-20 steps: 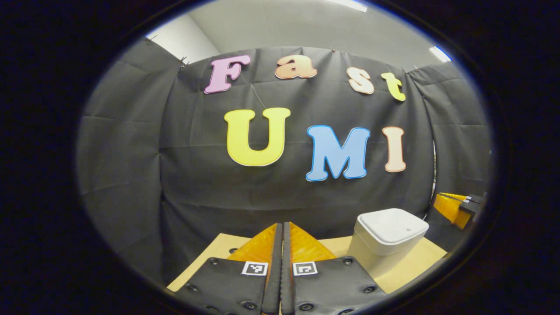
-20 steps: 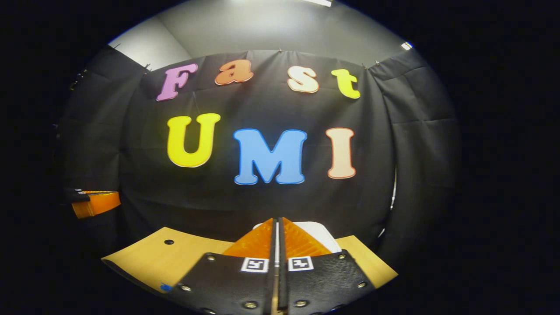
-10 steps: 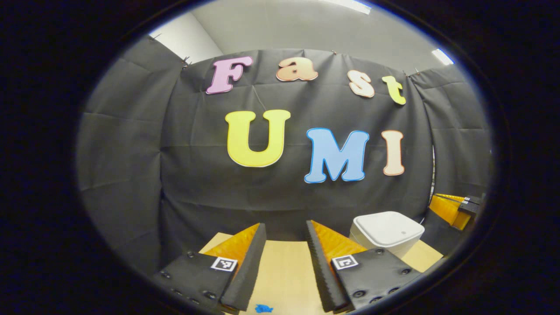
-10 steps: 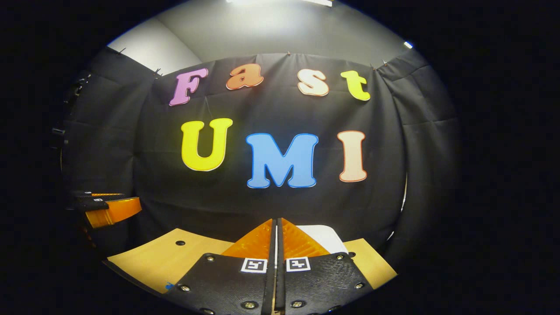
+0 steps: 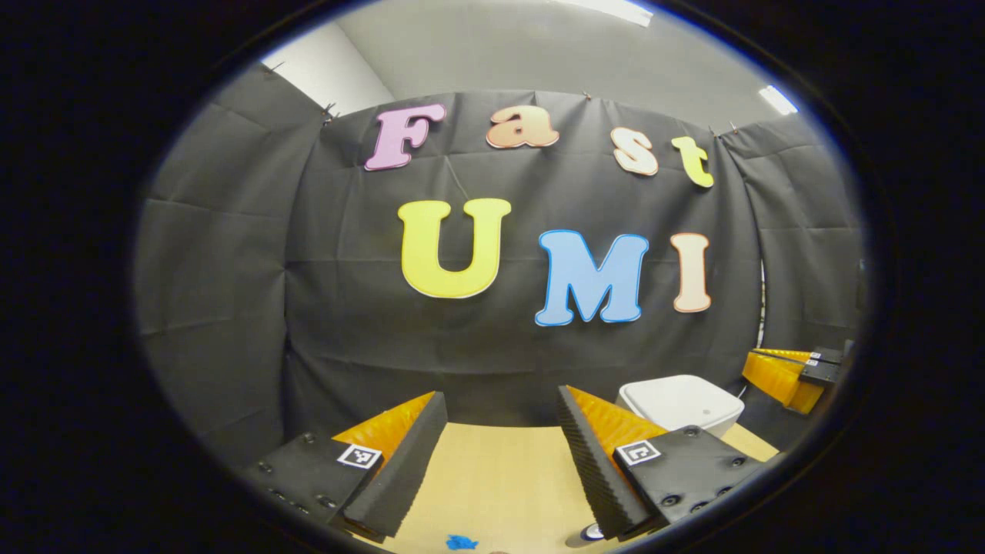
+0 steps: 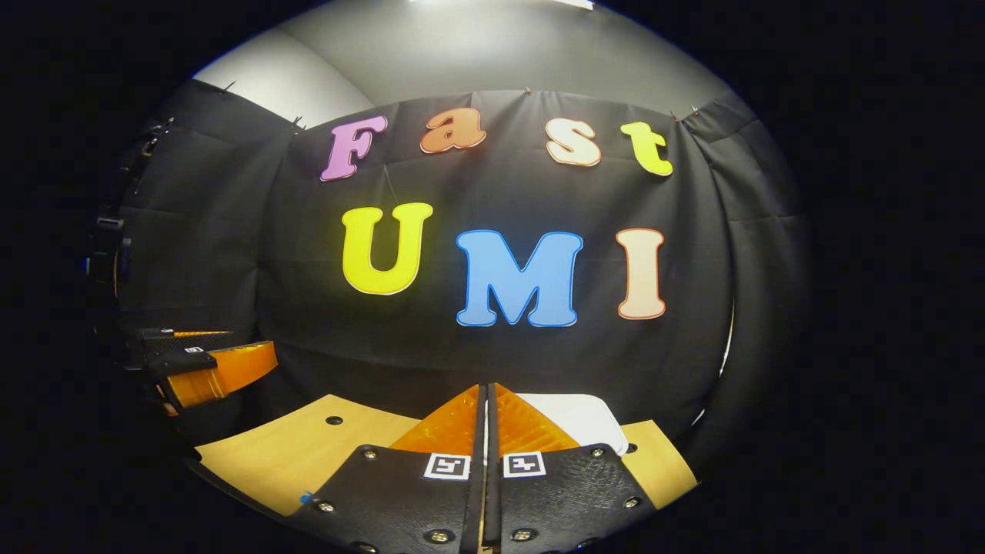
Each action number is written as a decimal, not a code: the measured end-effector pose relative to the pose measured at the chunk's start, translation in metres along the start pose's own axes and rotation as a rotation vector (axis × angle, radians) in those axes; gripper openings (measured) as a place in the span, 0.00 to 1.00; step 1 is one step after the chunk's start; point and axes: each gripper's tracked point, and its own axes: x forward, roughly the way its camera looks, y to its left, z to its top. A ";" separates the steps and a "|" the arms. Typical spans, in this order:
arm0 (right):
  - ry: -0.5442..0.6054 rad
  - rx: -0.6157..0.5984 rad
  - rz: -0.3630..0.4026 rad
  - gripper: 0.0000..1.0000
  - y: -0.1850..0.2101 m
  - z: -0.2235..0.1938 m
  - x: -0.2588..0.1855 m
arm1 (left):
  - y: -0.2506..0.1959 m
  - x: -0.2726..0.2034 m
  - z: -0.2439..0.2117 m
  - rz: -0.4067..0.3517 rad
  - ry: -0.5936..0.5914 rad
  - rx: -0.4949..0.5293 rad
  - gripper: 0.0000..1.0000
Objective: Press the lid of the desktop garbage bin to open it, pick up the crumpled paper on the desktop and throw it into the bin, then pick up the pop can on the desktop and drop it into the bin, and finally close the garbage bin lid.
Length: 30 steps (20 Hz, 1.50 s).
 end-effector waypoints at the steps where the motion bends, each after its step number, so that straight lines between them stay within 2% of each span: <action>1: -0.002 0.001 -0.005 0.02 -0.002 0.000 0.001 | 0.000 -0.001 0.001 0.002 -0.001 0.000 1.00; 10: 0.018 0.042 -0.081 0.01 -0.043 -0.006 0.033 | 0.007 -0.009 0.002 0.022 -0.003 0.018 1.00; 17: 0.133 0.068 -0.101 0.01 -0.064 -0.058 0.059 | 0.022 -0.011 -0.002 0.060 0.006 0.027 1.00; 28: 0.298 0.090 -0.131 0.02 -0.081 -0.132 0.069 | 0.036 -0.001 -0.020 0.090 0.047 0.015 1.00; 30: 0.276 0.112 -0.135 0.02 -0.083 -0.132 0.068 | 0.037 0.002 -0.020 0.091 0.049 0.021 1.00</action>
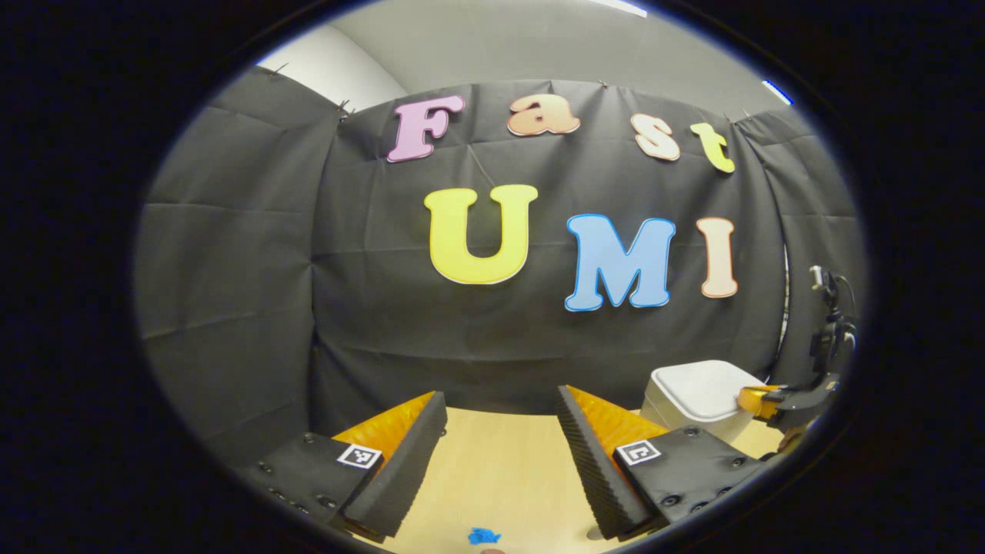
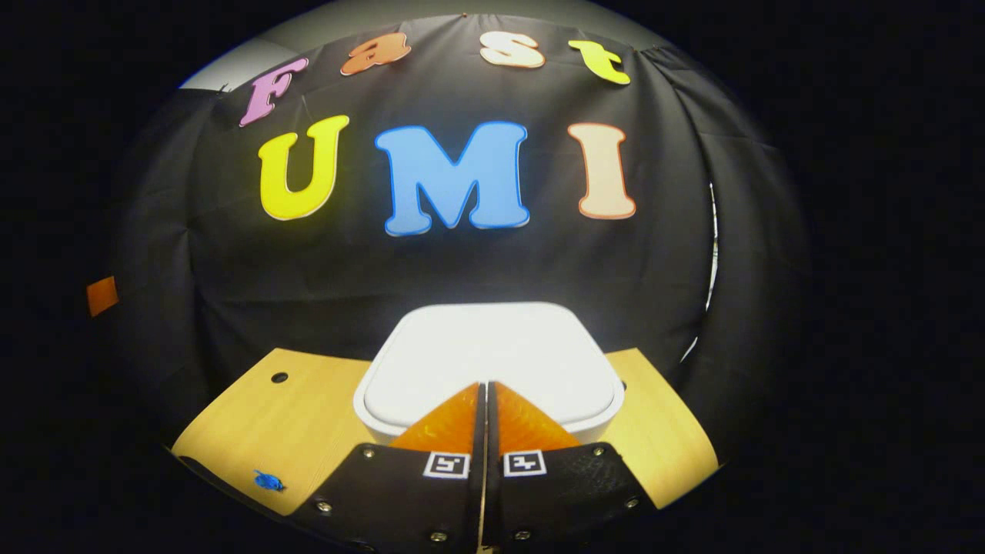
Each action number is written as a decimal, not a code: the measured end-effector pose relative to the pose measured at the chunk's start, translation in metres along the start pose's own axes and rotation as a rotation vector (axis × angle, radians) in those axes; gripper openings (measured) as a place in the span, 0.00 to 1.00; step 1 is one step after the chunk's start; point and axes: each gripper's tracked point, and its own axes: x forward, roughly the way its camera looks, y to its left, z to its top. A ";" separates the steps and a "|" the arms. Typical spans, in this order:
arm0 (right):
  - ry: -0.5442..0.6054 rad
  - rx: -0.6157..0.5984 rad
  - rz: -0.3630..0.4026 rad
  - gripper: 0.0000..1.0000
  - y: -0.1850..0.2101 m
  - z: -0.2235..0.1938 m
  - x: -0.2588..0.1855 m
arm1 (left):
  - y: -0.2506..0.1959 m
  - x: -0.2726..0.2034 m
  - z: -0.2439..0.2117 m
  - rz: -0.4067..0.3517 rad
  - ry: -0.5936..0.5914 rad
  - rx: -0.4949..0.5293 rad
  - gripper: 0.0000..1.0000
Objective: Press the lid of the desktop garbage bin to open it, pick up the crumpled paper on the desktop and throw it into the bin, then pick up the pop can on the desktop and drop it into the bin, and finally close the garbage bin lid.
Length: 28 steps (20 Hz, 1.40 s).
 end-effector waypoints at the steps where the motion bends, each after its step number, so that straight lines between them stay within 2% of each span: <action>1: -0.008 0.010 0.004 0.01 0.001 -0.002 -0.001 | 0.000 0.002 -0.001 -0.001 0.003 0.001 1.00; 5: -0.041 0.033 0.011 0.01 0.000 -0.005 0.000 | -0.003 0.007 -0.007 -0.006 0.017 -0.011 1.00; 10: -0.055 0.050 0.009 0.01 0.000 -0.009 -0.001 | -0.006 0.010 -0.014 -0.019 0.034 -0.015 0.95; 11: -0.056 0.033 0.008 0.01 -0.001 -0.010 -0.001 | -0.008 0.011 -0.014 -0.024 0.037 -0.014 1.00; 16: -0.031 0.069 0.029 0.01 0.000 -0.012 -0.001 | -0.016 0.012 -0.012 -0.049 0.033 -0.003 1.00; 20: 0.056 0.113 0.057 0.01 -0.002 -0.015 -0.001 | -0.022 0.010 -0.012 -0.065 0.034 -0.008 1.00; 23: 0.172 0.132 0.083 0.01 -0.002 -0.015 -0.001 | -0.031 0.004 -0.009 -0.085 0.026 -0.014 1.00; 24: 0.209 0.152 0.099 0.01 -0.003 -0.014 -0.002 | -0.034 0.002 -0.009 -0.091 0.022 -0.015 0.95; 25: 0.233 0.174 0.115 0.01 -0.002 -0.013 -0.001 | -0.036 0.000 -0.007 -0.097 0.019 -0.013 1.00; 28: 0.249 0.164 0.116 0.01 -0.001 -0.013 -0.003 | -0.038 -0.007 -0.006 -0.102 0.011 0.003 1.00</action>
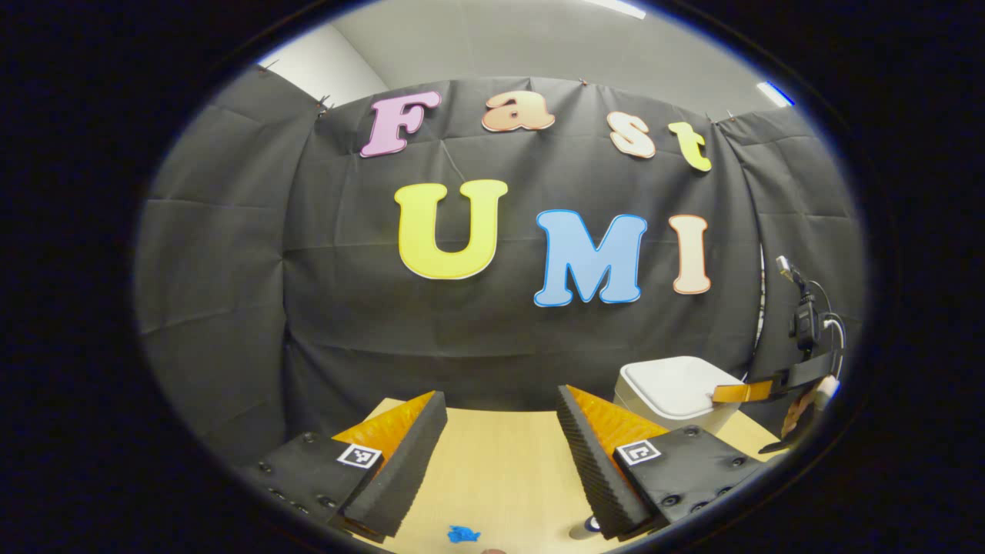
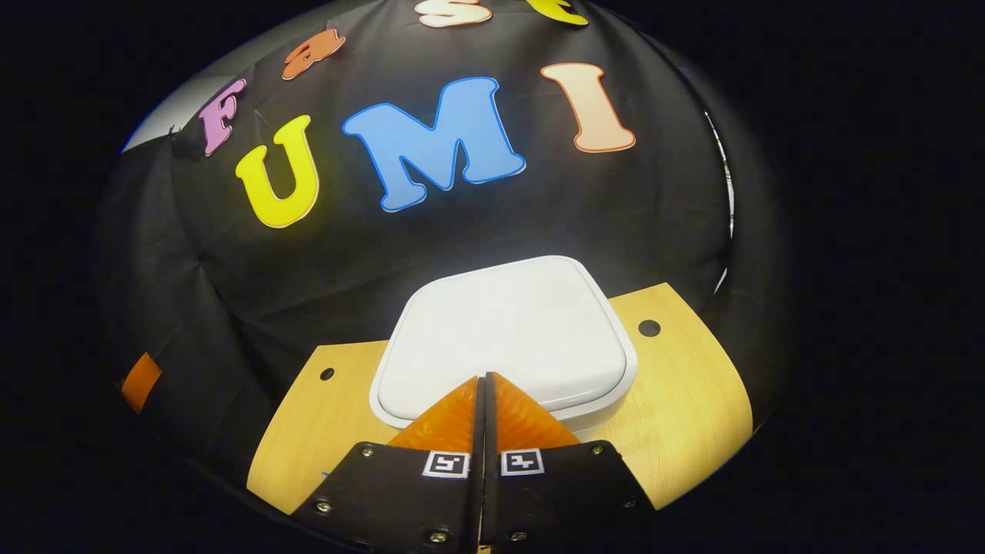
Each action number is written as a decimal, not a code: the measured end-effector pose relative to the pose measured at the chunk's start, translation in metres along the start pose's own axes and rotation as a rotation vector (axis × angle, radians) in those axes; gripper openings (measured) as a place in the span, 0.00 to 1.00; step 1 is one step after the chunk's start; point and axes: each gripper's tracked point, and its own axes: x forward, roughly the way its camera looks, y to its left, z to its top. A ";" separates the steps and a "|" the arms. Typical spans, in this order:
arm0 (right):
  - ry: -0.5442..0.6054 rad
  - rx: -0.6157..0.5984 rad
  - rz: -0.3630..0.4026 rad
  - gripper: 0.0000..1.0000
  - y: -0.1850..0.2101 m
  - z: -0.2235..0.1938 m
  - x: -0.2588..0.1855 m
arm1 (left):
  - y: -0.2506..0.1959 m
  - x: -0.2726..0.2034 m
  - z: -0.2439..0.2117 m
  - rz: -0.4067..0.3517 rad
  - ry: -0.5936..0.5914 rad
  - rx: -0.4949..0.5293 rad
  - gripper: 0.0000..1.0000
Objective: Press the lid of the desktop garbage bin to open it, pick up the crumpled paper on the desktop and throw it into the bin, then pick up the pop can on the desktop and drop it into the bin, and finally close the garbage bin lid.
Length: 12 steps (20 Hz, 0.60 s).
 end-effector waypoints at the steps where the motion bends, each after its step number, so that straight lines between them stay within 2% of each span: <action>1: -0.011 -0.034 -0.018 0.02 0.001 0.000 -0.001 | 0.000 -0.003 0.001 0.000 -0.001 0.003 1.00; 5: -0.025 -0.096 -0.054 0.02 0.000 0.004 -0.001 | 0.002 -0.012 0.000 0.004 -0.001 0.000 1.00; 12: -0.034 -0.091 -0.067 0.01 -0.001 0.011 0.006 | 0.015 -0.019 0.004 0.033 -0.012 0.025 1.00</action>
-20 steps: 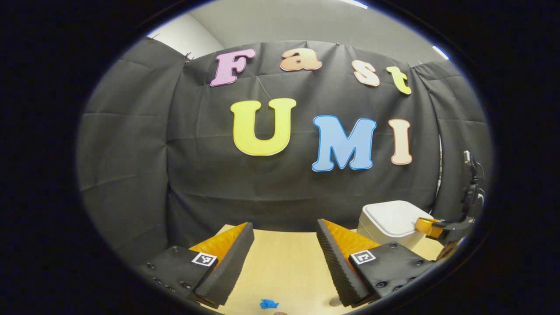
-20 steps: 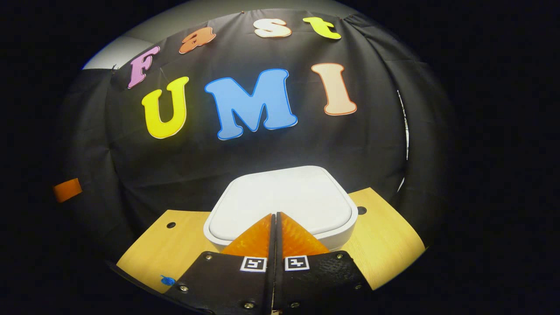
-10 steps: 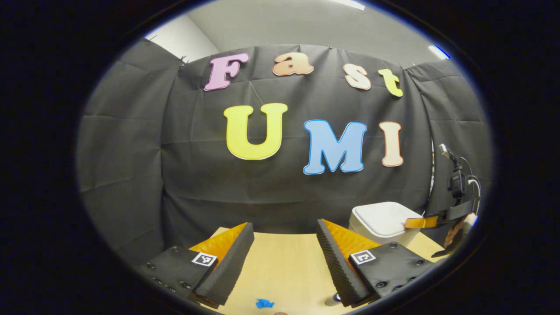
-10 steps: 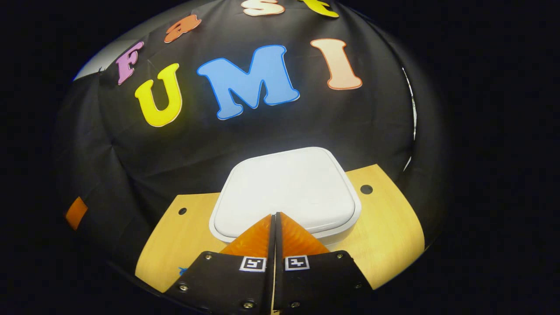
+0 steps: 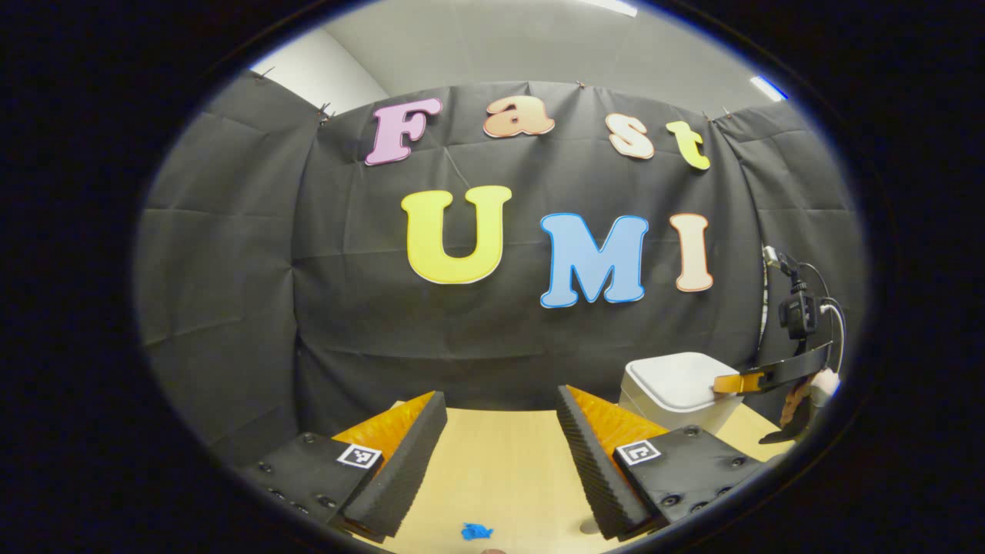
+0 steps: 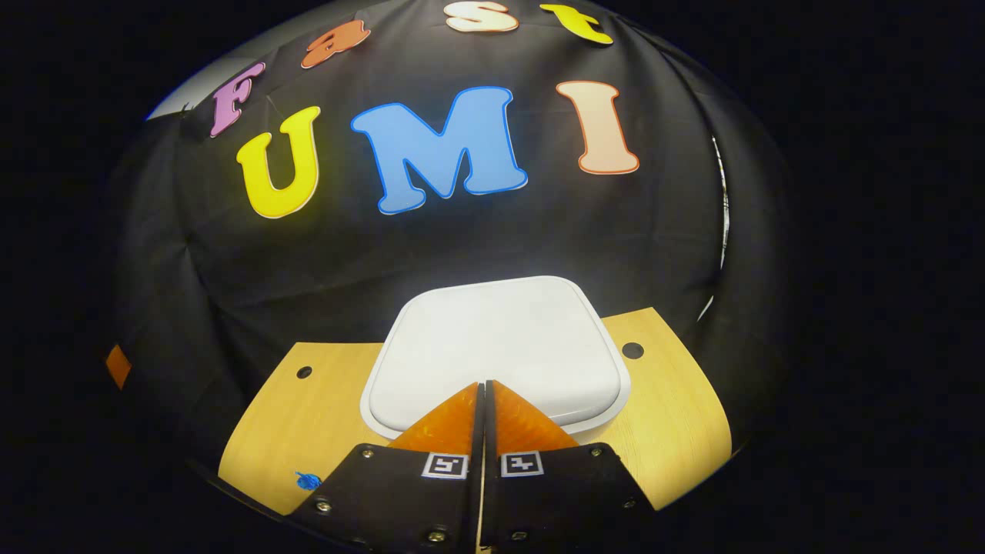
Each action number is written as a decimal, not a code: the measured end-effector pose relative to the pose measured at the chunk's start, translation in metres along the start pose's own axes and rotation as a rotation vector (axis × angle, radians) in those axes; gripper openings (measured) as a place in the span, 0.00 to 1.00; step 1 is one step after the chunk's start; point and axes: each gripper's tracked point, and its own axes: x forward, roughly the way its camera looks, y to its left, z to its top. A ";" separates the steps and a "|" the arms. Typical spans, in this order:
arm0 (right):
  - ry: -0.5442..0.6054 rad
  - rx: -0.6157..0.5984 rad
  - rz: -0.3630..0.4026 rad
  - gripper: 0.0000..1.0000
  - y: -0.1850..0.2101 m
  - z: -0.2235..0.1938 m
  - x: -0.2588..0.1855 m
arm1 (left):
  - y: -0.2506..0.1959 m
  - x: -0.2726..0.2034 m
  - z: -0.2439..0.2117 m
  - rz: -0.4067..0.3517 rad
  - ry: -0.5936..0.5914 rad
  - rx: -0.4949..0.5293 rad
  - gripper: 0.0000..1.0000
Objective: Press the lid of the desktop garbage bin to open it, pick up the crumpled paper on the desktop and throw it into the bin, then pick up the pop can on the desktop and drop it into the bin, and finally close the garbage bin lid.
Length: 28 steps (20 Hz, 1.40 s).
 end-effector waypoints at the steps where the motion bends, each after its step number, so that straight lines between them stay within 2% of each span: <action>1: -0.001 -0.010 -0.003 0.01 -0.001 -0.001 0.002 | 0.002 -0.001 0.000 0.003 0.001 -0.001 1.00; 5: -0.049 -0.021 0.002 0.02 0.000 0.008 -0.001 | 0.002 0.000 -0.002 0.009 0.009 0.006 1.00; 9: -0.104 -0.085 -0.007 0.03 0.005 0.010 -0.008 | 0.008 0.005 -0.006 0.022 0.013 0.014 1.00; 14: -0.211 -0.108 0.013 0.03 0.018 0.037 -0.028 | 0.011 0.009 -0.016 0.017 0.018 0.013 1.00; 16: -0.227 -0.103 0.019 0.03 0.021 0.045 -0.034 | 0.015 0.009 -0.020 0.019 0.010 0.017 0.89; 18: -0.242 -0.096 0.026 0.03 0.024 0.050 -0.041 | 0.018 0.009 -0.026 0.018 0.001 0.014 0.89; 19: -0.255 -0.093 0.029 0.02 0.025 0.054 -0.045 | 0.019 0.010 -0.030 0.015 0.001 0.007 0.95; 21: -0.276 -0.093 0.032 0.03 0.029 0.060 -0.055 | 0.025 0.013 -0.045 0.012 0.017 -0.011 0.99; 24: -0.325 -0.093 0.042 0.02 0.036 0.075 -0.071 | 0.037 0.016 -0.069 0.005 0.047 -0.021 0.95; 26: -0.351 -0.090 0.054 0.02 0.042 0.085 -0.081 | 0.041 0.018 -0.087 -0.020 0.070 -0.030 0.95; 27: -0.363 -0.089 0.059 0.02 0.044 0.087 -0.086 | 0.044 0.020 -0.098 -0.024 0.082 -0.036 1.00; 28: -0.373 -0.089 0.062 0.02 0.046 0.091 -0.091 | 0.048 0.021 -0.109 -0.026 0.095 -0.040 0.98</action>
